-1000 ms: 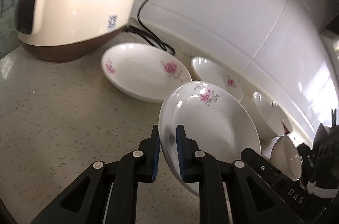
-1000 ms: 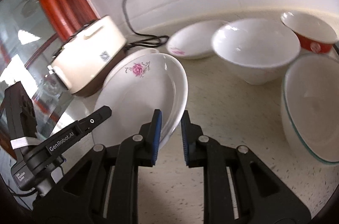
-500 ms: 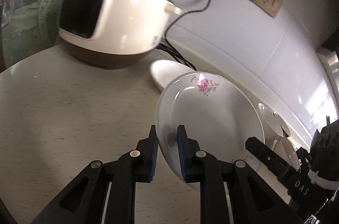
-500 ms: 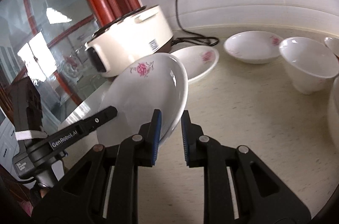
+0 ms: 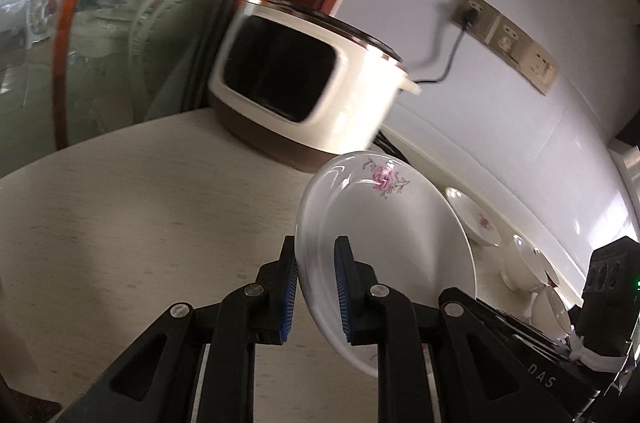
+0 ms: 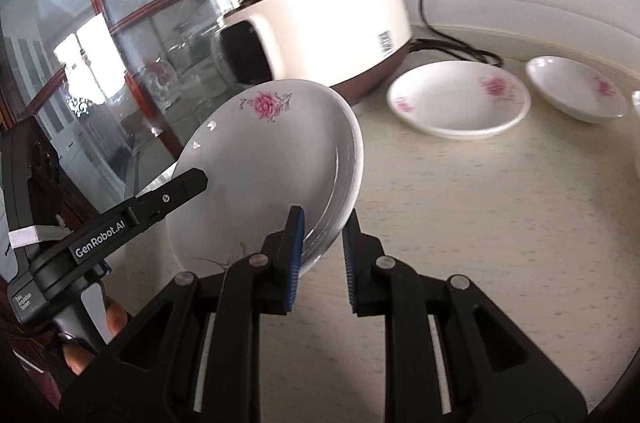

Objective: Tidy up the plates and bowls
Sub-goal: 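Lift the plate with both tools and carry it toward the rice cooker, then lower the plate onto the counter and open both tools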

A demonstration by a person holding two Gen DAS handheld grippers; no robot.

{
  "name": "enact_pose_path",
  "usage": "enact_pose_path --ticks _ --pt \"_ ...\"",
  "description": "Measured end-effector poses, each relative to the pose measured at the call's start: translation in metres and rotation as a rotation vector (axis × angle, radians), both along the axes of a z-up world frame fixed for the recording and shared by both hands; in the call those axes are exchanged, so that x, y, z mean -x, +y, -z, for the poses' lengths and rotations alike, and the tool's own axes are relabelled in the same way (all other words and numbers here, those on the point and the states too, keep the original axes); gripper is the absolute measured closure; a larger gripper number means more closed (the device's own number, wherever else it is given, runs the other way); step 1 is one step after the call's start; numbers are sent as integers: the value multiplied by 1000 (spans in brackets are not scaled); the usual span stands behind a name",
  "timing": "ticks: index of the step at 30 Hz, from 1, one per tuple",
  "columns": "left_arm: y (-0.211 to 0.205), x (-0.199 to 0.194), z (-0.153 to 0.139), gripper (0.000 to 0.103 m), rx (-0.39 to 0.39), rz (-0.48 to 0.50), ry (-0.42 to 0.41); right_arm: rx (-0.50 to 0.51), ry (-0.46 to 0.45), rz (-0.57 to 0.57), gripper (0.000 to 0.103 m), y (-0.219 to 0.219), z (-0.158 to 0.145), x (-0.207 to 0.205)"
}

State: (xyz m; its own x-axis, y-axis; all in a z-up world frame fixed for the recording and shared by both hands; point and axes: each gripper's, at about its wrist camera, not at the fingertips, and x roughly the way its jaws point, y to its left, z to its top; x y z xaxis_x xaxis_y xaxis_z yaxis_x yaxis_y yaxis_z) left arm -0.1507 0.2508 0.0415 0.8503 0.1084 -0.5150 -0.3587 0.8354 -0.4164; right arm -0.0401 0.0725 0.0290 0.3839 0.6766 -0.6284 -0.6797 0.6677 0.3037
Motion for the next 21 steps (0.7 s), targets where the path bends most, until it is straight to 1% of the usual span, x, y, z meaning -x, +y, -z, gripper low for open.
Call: enact_pose_path --ticks 2,3,9,14,21 --pt "7 5 1 82 -10 -17 6 5 1 -13 81 10 1 1" --pt "13 8 1 80 -1 -24 4 4 1 -18 81 12 1 2" --pt "33 14 6 79 21 -47 32 13 12 -37 80 21 4 5" --pt "42 17 17 78 48 -43 67 40 33 -31 80 24 8 2" --pt "44 8 25 77 77 -20 114 56 86 -6 80 25 14 -3"
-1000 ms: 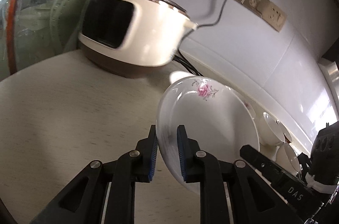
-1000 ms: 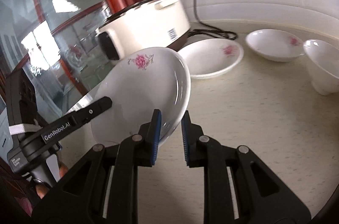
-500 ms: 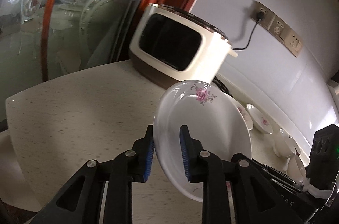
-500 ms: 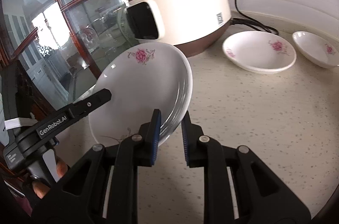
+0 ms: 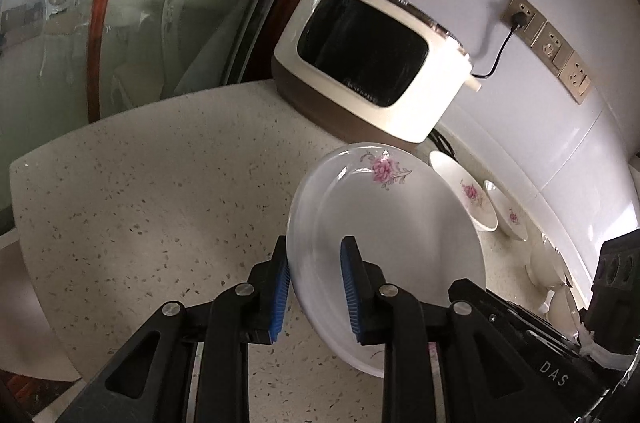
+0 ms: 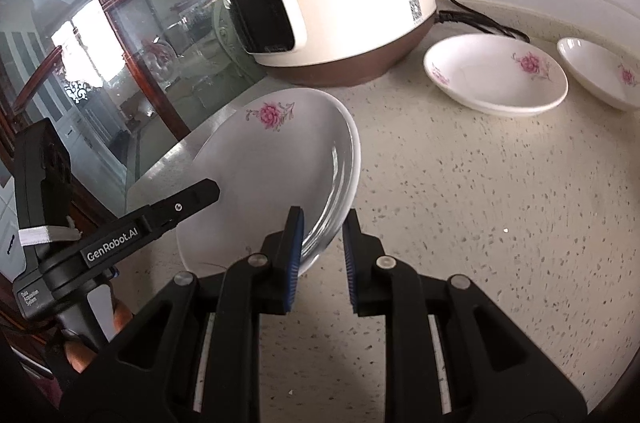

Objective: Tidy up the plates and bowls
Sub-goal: 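Lower the plate onto the counter and open both tools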

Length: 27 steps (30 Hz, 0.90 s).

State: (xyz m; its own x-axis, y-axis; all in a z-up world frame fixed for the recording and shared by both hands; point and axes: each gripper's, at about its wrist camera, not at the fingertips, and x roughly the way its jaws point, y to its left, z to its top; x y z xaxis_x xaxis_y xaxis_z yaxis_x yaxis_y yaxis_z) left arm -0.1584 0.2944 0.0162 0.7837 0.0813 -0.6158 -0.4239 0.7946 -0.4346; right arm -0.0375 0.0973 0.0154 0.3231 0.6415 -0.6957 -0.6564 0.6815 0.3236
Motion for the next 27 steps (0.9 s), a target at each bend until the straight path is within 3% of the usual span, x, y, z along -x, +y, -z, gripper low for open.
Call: enact_pose_path --ticks 5,11,15,24,27 --pt "-1 -7 4 73 17 16 33 -14 28 15 71 -4 0 -2" --pt "-6 -8 0 53 -11 20 27 -33 33 38 66 -10 0 -2" --pt "-6 -8 0 44 -10 13 27 -89 15 63 41 -20 -5 -1" --pt "-8 -6 -2 36 -32 -7 35 -115 -2 113 39 -30 -7 -3" --pt "-7 -4 -2 33 -37 -17 35 -148 -23 148 22 -42 -11 -5"
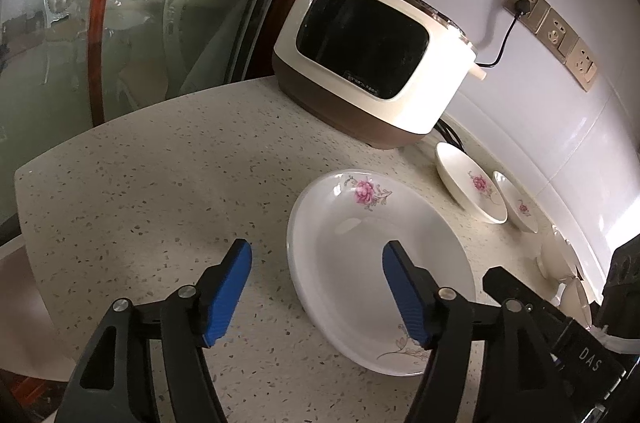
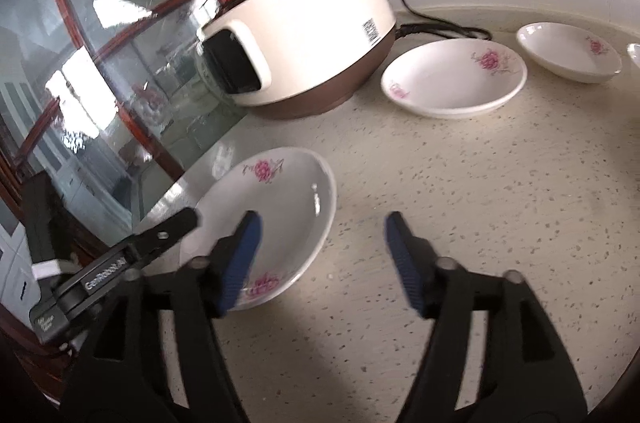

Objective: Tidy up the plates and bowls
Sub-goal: 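Lower the plate onto the counter and open both tools, then move both tools back to the next pink-flower plate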

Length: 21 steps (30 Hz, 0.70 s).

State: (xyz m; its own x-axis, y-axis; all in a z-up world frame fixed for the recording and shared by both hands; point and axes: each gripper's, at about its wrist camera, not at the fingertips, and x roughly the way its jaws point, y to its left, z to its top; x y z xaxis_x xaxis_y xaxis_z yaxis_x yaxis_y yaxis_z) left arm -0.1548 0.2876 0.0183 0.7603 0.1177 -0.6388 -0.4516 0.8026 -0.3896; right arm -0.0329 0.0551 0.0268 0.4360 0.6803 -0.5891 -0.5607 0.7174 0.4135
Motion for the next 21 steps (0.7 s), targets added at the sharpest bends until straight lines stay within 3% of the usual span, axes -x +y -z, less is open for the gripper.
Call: enact_pose_path --ticks 2,4,6,9,12,15,18,21 --pt "-1 7 -4 33 -23 -45 -15 -13 -3 51 13 -13 -3 -4" --pt "-8 21 -17 32 -99 -128 -76 -1 12 96 9 -21 -2 -10" --pt "-23 31 -37 14 -194 -155 -152 48 41 177 9 -31 1 -25" --pt "-50 28 -64 1 -272 -54 -249 54 106 264 9 -46 5 -49" --pt "-72 13 -72 0 -223 86 -295 45 183 350 9 -59 13 -80" --pt "-89 -10 -63 0 -150 199 -269 9 212 406 16 -70 17 -109" --pt "-100 -20 -47 0 -117 221 -244 1 224 421 26 -66 18 -136" --pt "-103 -18 -42 0 -136 226 -251 20 219 411 32 -53 18 -151"
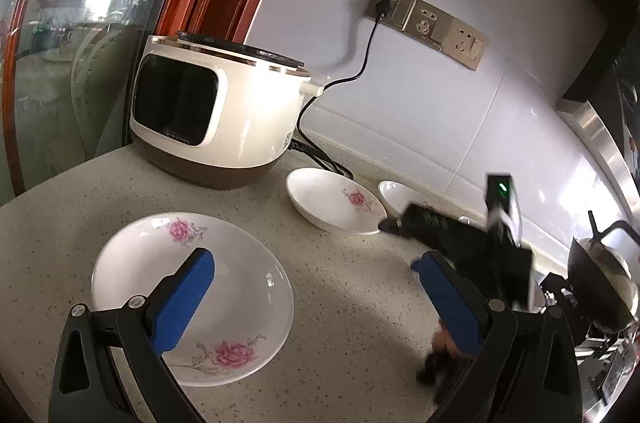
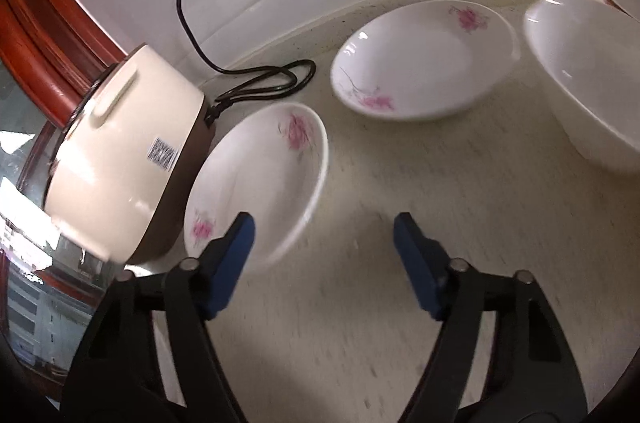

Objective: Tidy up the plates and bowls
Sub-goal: 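Move both tools back to the next pink-flower plate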

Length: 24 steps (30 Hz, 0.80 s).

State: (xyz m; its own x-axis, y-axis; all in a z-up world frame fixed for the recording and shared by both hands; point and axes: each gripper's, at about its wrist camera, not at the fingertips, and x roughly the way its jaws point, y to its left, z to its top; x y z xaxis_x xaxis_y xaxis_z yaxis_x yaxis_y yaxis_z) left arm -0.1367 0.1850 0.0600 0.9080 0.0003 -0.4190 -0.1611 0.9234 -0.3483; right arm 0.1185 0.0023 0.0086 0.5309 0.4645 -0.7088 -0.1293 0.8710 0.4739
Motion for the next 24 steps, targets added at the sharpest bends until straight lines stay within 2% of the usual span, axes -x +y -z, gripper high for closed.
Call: enact_pose_path --ticks 5,6,7,8,10,15,21,24 --pt "3 -1 -4 0 -80 -13 -12 102 -39 -15 35 20 -3 -3" --pt "4 -2 -5 0 -80 -10 -15 130 -46 -17 42 19 -1 -3" --pt "6 -3 -6 0 -78 -5 -16 163 -52 -22 56 23 0 -2" --pt "7 -4 -6 0 -75 -1 -17 185 -54 -33 63 23 1 -1" --pt "7 -10 -7 0 -73 0 -16 143 -51 -57 74 19 3 -1" --pt "2 -15 -2 0 -64 8 -3 164 -61 -80 77 -4 1 25" --pt "-13 -22 -11 0 -113 33 8 187 -75 -65 78 -59 -6 75" --pt "-32 -36 -14 0 -133 80 36 165 -67 -53 78 -89 -7 98"
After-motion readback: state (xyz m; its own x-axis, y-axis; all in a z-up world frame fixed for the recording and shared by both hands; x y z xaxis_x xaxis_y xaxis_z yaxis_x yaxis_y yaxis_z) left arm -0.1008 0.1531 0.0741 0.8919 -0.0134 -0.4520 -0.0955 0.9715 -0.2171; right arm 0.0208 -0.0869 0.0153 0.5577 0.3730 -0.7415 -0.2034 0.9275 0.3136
